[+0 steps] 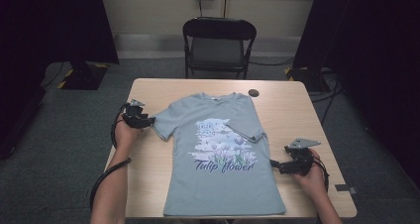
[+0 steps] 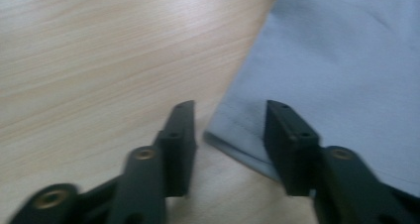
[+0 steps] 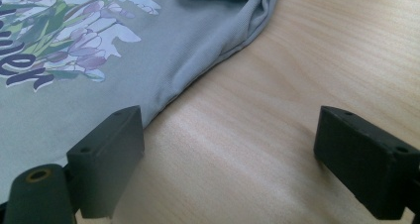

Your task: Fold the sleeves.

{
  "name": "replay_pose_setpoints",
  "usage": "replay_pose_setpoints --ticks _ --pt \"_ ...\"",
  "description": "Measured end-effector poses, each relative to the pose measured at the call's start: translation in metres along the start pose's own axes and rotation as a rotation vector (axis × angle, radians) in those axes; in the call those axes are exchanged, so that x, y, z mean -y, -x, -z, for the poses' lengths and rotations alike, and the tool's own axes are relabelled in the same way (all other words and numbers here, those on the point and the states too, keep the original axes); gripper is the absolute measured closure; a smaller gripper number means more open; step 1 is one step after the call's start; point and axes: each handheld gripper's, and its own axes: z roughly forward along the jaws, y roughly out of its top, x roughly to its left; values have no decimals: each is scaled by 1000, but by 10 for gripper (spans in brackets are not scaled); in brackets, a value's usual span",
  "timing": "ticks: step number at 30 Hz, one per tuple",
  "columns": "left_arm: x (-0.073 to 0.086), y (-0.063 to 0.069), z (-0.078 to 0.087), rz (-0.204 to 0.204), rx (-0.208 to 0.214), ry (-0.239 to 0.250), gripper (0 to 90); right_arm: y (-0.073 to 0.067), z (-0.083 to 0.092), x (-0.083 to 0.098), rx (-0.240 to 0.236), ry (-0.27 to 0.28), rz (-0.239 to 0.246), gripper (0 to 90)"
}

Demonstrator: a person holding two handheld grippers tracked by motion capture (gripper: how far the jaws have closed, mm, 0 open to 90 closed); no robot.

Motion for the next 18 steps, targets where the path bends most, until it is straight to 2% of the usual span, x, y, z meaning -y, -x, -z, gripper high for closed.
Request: replay_pose_setpoints --ticks 4,6,9,13,17,18 --pt "-4 4 0 23 29 -34 794 0 0 0 0 0 0 115" --pt "-7 7 1 0 27 -59 840 0 0 0 0 0 0 115" --pt "-11 10 1 12 31 -79 856 0 0 0 0 0 0 115" --pt "-16 12 7 39 33 -62 858 0 0 0 0 0 0 115" --pt "-25 17 13 55 39 -35 857 0 0 0 -1 0 0 115" --pt "-27 18 14 48 40 -34 857 0 0 0 -1 0 0 115"
